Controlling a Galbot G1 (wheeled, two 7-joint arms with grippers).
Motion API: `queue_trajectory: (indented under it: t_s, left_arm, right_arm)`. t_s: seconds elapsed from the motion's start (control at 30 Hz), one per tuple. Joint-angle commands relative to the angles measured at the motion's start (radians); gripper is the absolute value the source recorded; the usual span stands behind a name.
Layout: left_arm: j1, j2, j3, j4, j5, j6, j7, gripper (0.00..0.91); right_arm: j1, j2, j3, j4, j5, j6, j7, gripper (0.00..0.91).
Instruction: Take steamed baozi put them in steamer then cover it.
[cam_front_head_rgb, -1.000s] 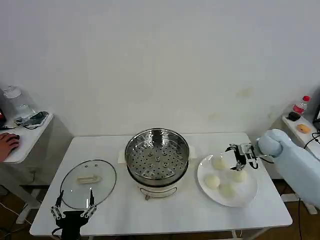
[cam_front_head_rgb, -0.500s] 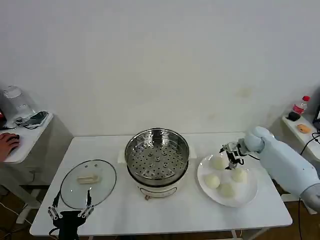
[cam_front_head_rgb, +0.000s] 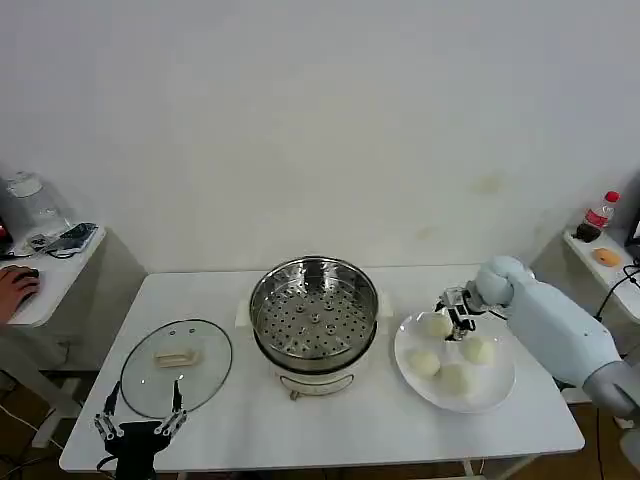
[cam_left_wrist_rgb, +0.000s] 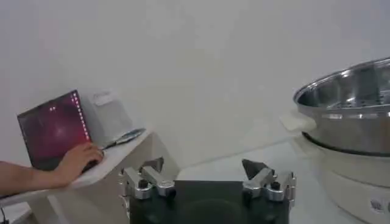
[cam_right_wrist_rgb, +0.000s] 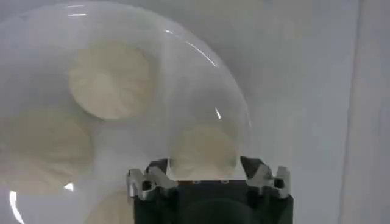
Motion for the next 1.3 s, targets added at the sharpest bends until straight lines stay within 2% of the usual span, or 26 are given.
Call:
queue_trajectory:
  t_s: [0.03,0.23,0.4,0.67,0.8,1.07,1.3]
  left_arm:
    - [0.001,0.000,0.000,-0.002,0.000,0.000,0.000,0.907]
    - [0.003,-0.001,0.000,-0.002,0.001,-0.001,-0.003,0.907]
    - [0.002,0.000,-0.002,0.001,-0.002,0.000,-0.004,0.907]
    - [-0.003,0.001,0.002,0.012,-0.009,0.000,-0.003,0.907]
    - [-0.006,0.003,0.003,0.011,-0.011,0.001,-0.003,0.907]
    - [-0.005,0.012,-0.003,0.008,-0.023,0.001,-0.004,0.907]
    - [-0.011,0.025,-0.012,0.013,-0.038,0.010,-0.003,0.907]
  right_arm:
    - [0.008,0.014,-0.011,-0.017,-0.007,-0.002,0.004,0.625]
    - [0.009,0.017,-0.009,-0.015,-0.006,-0.001,0.008,0.615]
    - [0.028,-0.015,-0.029,0.041,0.026,-0.003,-0.007,0.615]
    - [0.161,-0.094,-0.110,0.199,0.156,-0.005,-0.049,0.625]
    - [0.309,-0.107,-0.166,0.248,0.260,-0.013,-0.074,0.625]
    - [0.538,-0.060,-0.314,0.262,0.381,-0.009,-0.084,0.625]
    - [0.707,0.040,-0.422,0.267,0.451,0.008,-0.063,0.625]
